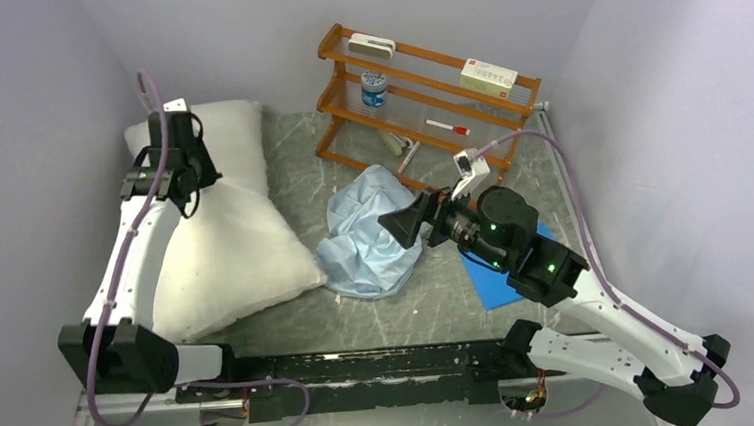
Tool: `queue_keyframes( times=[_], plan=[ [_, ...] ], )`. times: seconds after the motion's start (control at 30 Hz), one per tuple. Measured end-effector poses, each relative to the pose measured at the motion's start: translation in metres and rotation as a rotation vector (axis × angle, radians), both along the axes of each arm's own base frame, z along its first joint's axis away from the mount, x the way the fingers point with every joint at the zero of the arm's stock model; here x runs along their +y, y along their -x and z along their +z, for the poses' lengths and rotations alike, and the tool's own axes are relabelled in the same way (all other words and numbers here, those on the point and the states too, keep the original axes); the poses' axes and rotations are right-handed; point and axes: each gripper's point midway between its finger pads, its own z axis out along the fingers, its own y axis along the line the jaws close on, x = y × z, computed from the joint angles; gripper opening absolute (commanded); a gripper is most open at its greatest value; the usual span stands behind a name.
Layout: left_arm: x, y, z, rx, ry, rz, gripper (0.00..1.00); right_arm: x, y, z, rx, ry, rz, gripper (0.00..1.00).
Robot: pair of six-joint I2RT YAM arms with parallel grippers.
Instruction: Put the pillow into the pillowcase
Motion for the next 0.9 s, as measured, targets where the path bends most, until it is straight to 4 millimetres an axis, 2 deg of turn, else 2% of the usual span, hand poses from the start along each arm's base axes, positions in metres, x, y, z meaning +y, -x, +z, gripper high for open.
queue_keyframes(
  times=[0.2,0.4,0.53,0.6,0.7,0.8,0.9],
  plan=[
    [-0.031,0.012,0.067,-0.126,0.108,-0.153,0.05,0.015,-0.01,0.01,0.048,-0.07,-0.017,0.95],
    [-0.062,0.033,0.101,-0.183,0.213,-0.31,0.05,0.021,-0.022,0.041,0.029,-0.131,-0.049,0.95],
    [-0.086,0.065,0.116,-0.228,0.316,-0.417,0.05,0.019,-0.027,0.057,0.013,-0.167,-0.082,0.94],
    [-0.097,0.085,0.114,-0.241,0.379,-0.462,0.05,0.017,-0.029,0.057,0.015,-0.173,-0.099,0.95],
    [-0.111,0.109,0.099,-0.228,0.468,-0.501,0.05,0.013,-0.035,0.049,0.043,-0.163,-0.15,0.95],
    [-0.121,0.123,0.075,-0.2,0.544,-0.52,0.05,0.01,-0.044,0.035,0.094,-0.129,-0.214,0.95],
    [-0.128,0.127,0.047,-0.145,0.604,-0.517,0.05,0.013,-0.054,0.018,0.154,-0.084,-0.262,0.96]
  ],
)
